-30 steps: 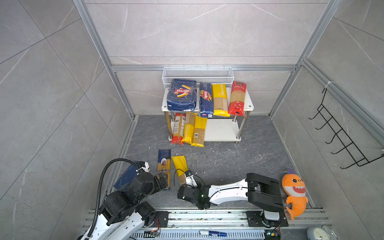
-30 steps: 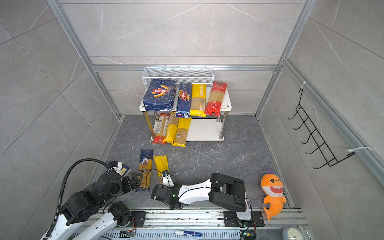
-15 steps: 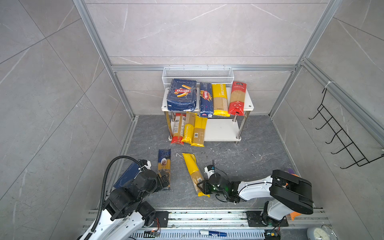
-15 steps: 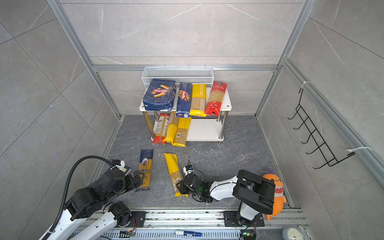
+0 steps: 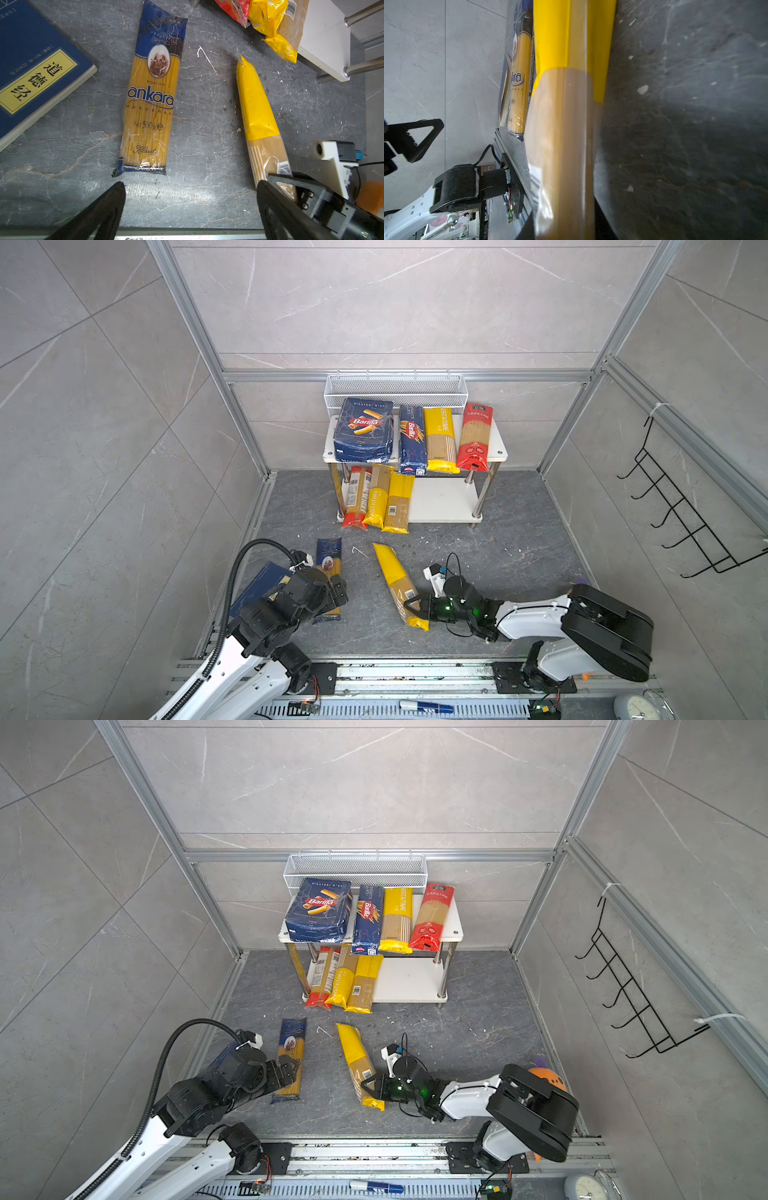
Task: Place and organize the pasta boxes and bags onto the shelf
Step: 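Drag the barcode yellow bag toward the shelf with the right gripper, then tilt the barcode yellow bag upright against the lower shelf edge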
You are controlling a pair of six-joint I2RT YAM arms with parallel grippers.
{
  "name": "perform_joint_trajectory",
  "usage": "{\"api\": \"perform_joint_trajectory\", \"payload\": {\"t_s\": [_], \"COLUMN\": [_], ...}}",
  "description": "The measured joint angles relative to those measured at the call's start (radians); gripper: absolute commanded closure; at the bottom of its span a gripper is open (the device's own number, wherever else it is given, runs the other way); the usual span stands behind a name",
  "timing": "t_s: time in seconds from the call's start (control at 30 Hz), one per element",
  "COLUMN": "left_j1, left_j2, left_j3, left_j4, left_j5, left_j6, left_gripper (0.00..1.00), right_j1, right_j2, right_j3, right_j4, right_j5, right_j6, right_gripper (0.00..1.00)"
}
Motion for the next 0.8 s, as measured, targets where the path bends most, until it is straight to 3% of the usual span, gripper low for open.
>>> {"api": "perform_joint_trajectory", "payload": {"t_s": [0.4,0.8], "left_j1": [0.0,0.0], "left_j2": [0.096,0.145], "left_j3": [0.018,0.042], "left_j4": [0.076,0.121], "left_j5": [0.004,0.006], "left_j6": [0.027,0.051], "left_gripper": [0.0,0.0], "right_j1": [-0.071,-0.216], "right_j2": [-0.374,-0.389], "right_j3": [0.0,0.0], "right_j4": [-0.335,-0.334], "right_j5": [-0.043,-0.175], "right_j6": [-0.001,0.057], "right_gripper": [0.84,0.85]}}
